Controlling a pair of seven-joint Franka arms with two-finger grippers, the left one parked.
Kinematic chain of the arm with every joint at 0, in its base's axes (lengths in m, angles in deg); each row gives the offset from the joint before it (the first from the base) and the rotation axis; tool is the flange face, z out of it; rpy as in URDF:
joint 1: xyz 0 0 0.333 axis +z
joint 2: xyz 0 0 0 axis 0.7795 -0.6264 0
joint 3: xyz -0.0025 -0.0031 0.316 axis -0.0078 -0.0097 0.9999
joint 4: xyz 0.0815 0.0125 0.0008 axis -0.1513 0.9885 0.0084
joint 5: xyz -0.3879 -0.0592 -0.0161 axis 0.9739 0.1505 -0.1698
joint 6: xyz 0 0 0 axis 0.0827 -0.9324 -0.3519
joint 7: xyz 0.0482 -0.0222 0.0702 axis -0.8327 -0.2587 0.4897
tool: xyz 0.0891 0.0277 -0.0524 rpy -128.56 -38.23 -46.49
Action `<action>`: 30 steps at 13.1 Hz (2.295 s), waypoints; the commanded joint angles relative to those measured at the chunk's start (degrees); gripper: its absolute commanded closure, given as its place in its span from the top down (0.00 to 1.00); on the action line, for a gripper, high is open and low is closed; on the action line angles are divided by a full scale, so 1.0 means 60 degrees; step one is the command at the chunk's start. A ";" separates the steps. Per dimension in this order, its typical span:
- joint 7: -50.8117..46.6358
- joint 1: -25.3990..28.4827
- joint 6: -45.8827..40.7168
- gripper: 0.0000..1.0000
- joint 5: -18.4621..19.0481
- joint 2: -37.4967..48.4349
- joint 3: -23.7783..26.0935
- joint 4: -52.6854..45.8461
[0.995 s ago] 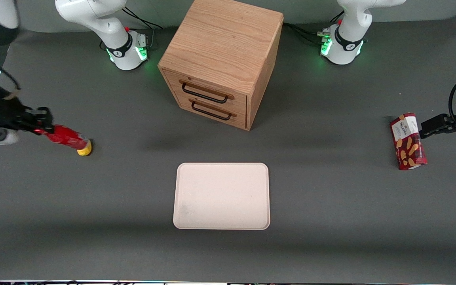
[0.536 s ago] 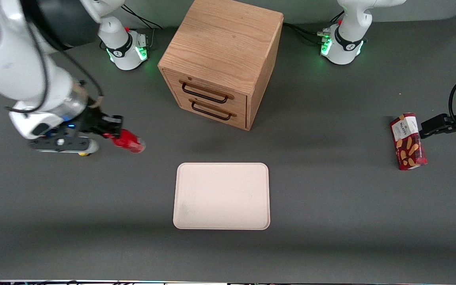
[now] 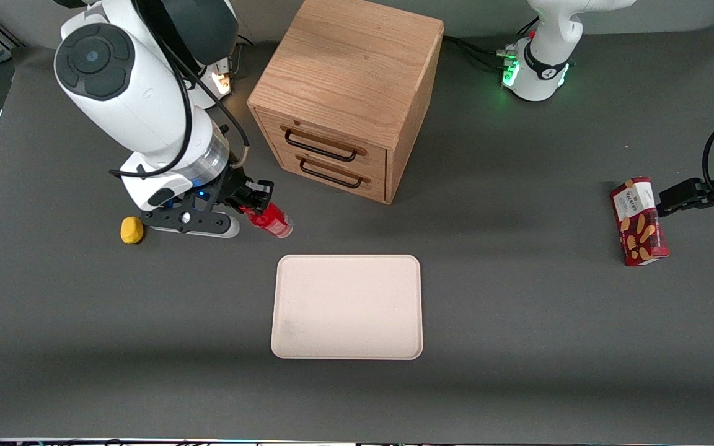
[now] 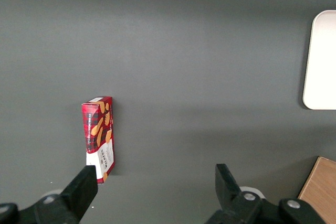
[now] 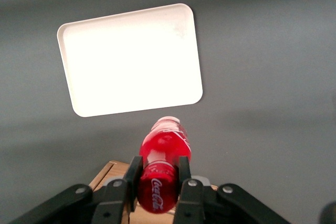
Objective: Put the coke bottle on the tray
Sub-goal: 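Lift the bottle and carry it toward the white tray, then lower the bottle upright onto the tray's edge and open the right gripper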
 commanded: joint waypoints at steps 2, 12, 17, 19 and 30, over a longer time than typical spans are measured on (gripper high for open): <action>0.0081 -0.0370 0.0657 0.00 -0.0006 -0.1039 0.0195 -0.0522; 0.0361 -0.0561 0.3164 0.00 0.1166 -0.2901 0.0180 -0.0346; 0.0317 -0.0620 0.4117 0.00 0.1107 -0.3165 0.0180 0.0195; 0.0317 -0.0620 0.4321 0.00 0.1107 -0.3210 0.0180 0.0472; 0.0288 -0.0591 0.4879 0.34 0.1107 -0.3356 0.0180 0.0796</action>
